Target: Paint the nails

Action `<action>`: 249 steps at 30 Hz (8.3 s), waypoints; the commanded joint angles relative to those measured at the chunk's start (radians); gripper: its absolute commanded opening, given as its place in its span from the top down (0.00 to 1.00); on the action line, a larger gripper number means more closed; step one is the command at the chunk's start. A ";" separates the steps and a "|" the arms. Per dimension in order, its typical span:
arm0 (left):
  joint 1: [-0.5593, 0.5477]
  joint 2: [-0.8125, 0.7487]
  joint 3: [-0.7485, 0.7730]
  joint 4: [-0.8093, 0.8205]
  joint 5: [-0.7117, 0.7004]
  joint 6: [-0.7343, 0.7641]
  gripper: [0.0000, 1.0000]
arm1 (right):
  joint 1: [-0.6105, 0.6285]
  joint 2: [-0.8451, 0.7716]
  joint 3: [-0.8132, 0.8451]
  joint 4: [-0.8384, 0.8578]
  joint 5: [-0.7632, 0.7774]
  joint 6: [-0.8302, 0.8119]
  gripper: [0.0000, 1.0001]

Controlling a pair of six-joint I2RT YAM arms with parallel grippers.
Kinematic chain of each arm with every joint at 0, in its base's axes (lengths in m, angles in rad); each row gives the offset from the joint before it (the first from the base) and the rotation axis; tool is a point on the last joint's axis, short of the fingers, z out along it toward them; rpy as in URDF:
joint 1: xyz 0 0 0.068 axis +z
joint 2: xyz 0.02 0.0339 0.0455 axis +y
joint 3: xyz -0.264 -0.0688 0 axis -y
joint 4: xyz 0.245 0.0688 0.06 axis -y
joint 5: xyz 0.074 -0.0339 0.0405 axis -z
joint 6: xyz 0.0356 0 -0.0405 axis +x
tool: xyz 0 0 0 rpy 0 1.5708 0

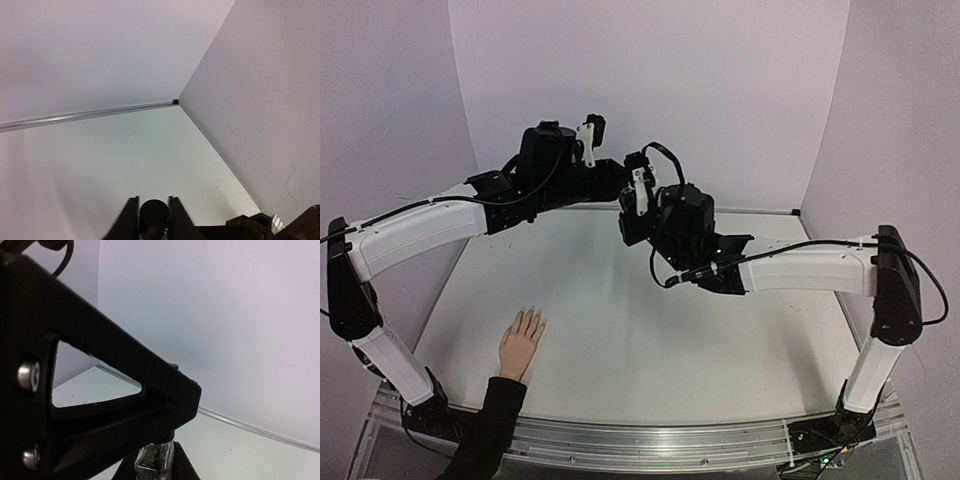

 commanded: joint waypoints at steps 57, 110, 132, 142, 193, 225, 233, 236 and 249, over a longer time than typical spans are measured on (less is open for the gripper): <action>0.190 -0.170 -0.194 0.275 0.698 -0.024 1.00 | -0.209 -0.129 -0.045 0.031 -0.777 0.275 1.00; 0.188 -0.187 -0.207 0.321 0.871 -0.076 0.56 | -0.245 -0.088 -0.017 0.138 -1.286 0.381 1.00; 0.066 -0.113 -0.034 -0.018 -0.019 -0.019 1.00 | -0.029 -0.070 -0.008 0.058 0.117 0.036 1.00; 0.044 -0.027 0.071 -0.066 0.076 -0.009 0.96 | 0.015 -0.054 -0.008 0.101 0.014 -0.175 1.00; 0.208 -0.206 -0.262 0.435 0.959 -0.129 0.74 | -0.215 -0.095 -0.027 0.200 -1.186 0.393 1.00; 0.184 -0.225 -0.245 0.446 0.764 -0.224 0.17 | -0.170 -0.254 -0.215 0.200 -0.894 0.112 1.00; 0.189 -0.162 -0.212 0.509 0.922 -0.250 0.19 | -0.212 -0.185 -0.119 0.225 -1.170 0.310 1.00; 0.189 -0.158 -0.208 0.521 0.951 -0.251 0.25 | -0.218 -0.164 -0.104 0.254 -1.177 0.351 1.00; 0.189 -0.172 -0.212 0.472 0.944 -0.210 0.59 | -0.226 -0.129 -0.082 0.282 -1.157 0.399 1.00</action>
